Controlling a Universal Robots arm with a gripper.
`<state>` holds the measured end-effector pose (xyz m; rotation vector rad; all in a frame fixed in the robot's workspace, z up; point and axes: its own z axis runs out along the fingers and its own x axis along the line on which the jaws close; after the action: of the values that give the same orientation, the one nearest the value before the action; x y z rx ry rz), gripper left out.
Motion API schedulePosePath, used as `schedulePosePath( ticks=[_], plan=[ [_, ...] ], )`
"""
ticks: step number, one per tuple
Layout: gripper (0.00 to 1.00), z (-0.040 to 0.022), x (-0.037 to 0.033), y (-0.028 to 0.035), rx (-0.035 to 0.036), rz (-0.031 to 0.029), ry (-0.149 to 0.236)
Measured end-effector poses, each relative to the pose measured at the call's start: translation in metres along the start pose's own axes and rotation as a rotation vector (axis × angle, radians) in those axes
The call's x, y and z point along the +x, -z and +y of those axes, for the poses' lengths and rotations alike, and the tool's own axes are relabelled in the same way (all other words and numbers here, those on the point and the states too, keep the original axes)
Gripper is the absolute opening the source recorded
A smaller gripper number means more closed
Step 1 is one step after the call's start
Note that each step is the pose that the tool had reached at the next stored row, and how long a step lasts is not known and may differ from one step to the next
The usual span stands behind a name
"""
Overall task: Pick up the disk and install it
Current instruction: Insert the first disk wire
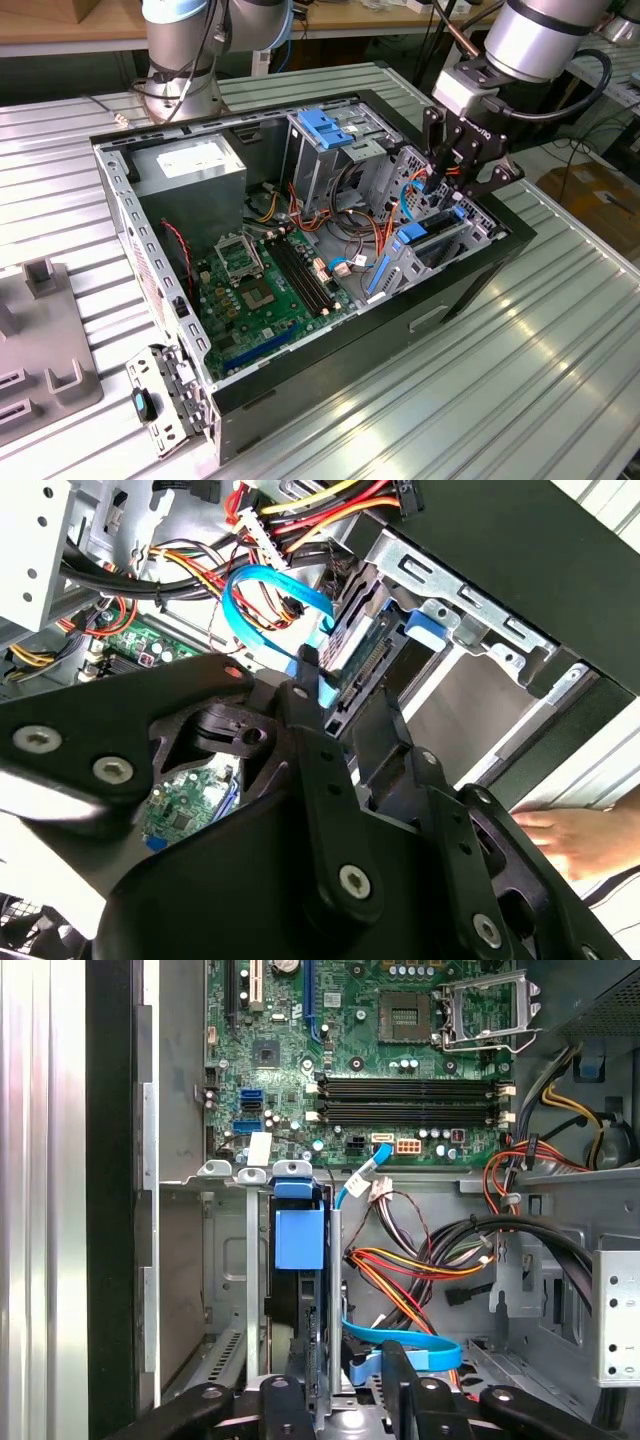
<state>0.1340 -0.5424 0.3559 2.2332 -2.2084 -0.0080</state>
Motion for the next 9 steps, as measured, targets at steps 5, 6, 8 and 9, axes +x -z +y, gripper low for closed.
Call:
schedulePosePath(
  ticks=[5, 6, 8, 9],
  plan=[
    [0.16, 0.0000, 0.0000, -0.0001, 0.0000, 0.0000, 0.000],
    [0.16, 0.0000, 0.0000, -0.0001, 0.0000, 0.0001, 0.000],
    [0.16, 0.0001, 0.0000, -0.0002, 0.0001, -0.0001, 0.007],
    [0.16, 0.0003, 0.0002, -0.0002, 0.0002, -0.0001, 0.023]
  ],
)
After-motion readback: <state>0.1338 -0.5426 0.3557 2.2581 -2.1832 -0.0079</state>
